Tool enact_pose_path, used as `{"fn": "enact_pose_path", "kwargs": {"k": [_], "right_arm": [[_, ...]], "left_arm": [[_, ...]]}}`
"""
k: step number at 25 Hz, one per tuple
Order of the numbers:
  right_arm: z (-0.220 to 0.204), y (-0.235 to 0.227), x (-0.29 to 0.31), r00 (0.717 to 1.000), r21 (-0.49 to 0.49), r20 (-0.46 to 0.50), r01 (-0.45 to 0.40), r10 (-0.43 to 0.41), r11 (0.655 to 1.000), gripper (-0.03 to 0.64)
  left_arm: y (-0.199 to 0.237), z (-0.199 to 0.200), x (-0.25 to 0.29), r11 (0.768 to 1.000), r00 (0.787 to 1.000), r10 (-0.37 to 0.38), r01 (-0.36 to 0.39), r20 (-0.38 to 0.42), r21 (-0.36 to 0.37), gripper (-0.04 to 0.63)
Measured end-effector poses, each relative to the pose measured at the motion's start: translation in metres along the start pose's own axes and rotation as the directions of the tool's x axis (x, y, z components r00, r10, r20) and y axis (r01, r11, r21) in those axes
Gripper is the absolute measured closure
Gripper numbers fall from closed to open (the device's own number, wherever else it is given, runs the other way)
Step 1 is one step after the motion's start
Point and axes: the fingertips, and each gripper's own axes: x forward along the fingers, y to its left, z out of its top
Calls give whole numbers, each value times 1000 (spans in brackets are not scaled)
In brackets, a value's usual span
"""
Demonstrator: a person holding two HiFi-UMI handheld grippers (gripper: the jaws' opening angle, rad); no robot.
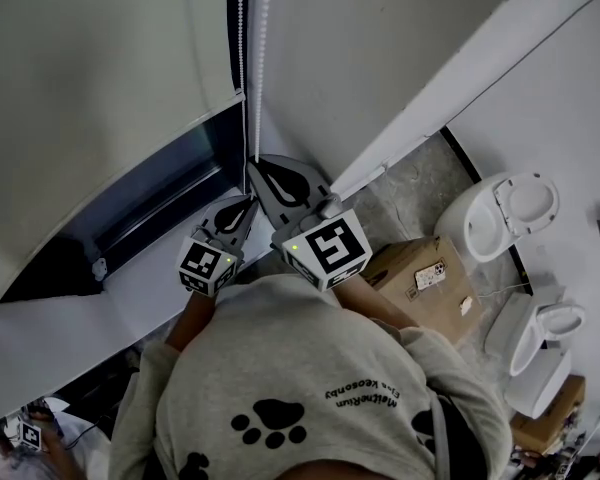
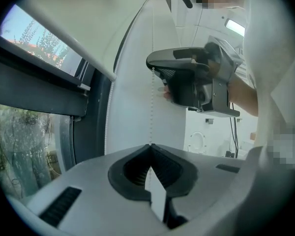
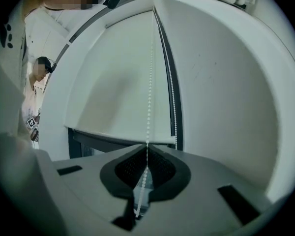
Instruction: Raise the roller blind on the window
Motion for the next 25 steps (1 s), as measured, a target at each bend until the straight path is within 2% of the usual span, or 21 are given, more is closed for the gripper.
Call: {"fn": "enact_pose_path", "kwargs": {"k": [13, 15, 18, 25], "right_arm": [[-33, 3, 2, 1000, 31, -21, -7, 7, 1000, 606], [-30, 4, 2, 1000, 35, -17, -10, 11, 999, 606], [-21, 6, 0, 1000, 40, -8, -20, 21, 999, 606], [-26, 11, 0, 1000, 30, -6, -29, 29, 999, 606]], "left_arm": [[5, -33, 2, 999, 999, 20, -21, -31, -27, 588], [3, -30, 3, 999, 999, 18, -19, -36, -30, 588], [-2, -22, 3, 1000, 999, 7, -6, -46, 4, 588], [-4, 10, -13, 998, 999, -49, 49, 17, 35, 586]]}}
